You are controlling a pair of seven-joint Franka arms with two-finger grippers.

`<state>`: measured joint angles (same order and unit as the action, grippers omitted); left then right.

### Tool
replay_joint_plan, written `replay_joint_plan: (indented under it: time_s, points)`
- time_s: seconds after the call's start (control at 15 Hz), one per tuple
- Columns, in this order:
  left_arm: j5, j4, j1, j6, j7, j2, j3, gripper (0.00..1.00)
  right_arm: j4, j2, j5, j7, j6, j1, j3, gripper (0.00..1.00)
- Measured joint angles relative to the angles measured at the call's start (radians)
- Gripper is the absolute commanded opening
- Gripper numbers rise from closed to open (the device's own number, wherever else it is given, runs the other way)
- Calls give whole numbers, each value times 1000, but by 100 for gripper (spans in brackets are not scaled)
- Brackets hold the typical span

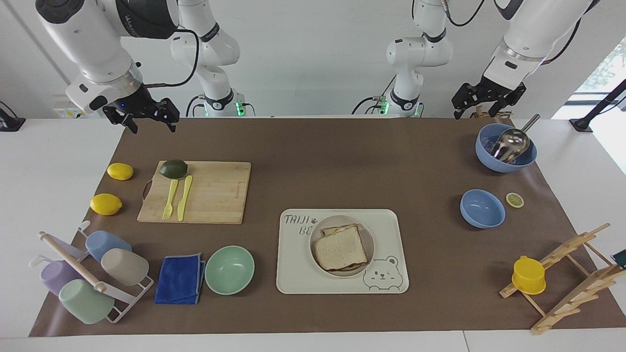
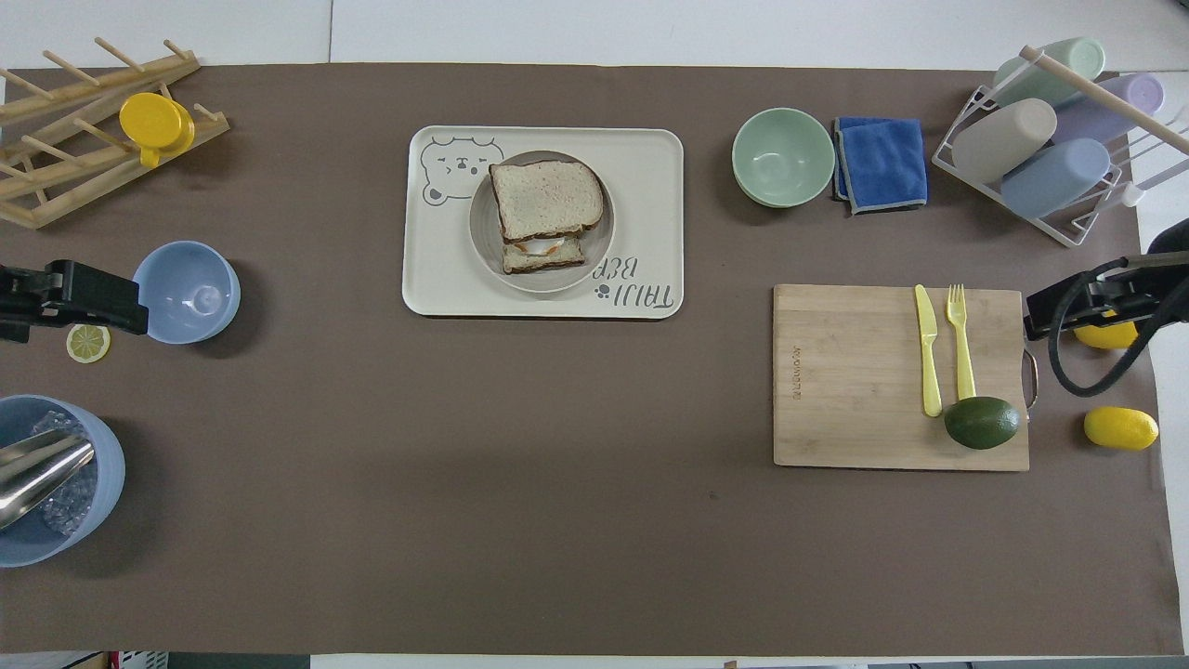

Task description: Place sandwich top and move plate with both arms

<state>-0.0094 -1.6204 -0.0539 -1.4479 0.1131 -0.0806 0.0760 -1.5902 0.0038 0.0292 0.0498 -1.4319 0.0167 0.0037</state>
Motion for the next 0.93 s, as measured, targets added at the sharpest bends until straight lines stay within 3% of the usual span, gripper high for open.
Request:
replay_joint_plan:
  time_s: [0.93]
  points:
    - [-15,-28,10,-42,-2,12,-1,100,4,0,1,0,0,0,1,100]
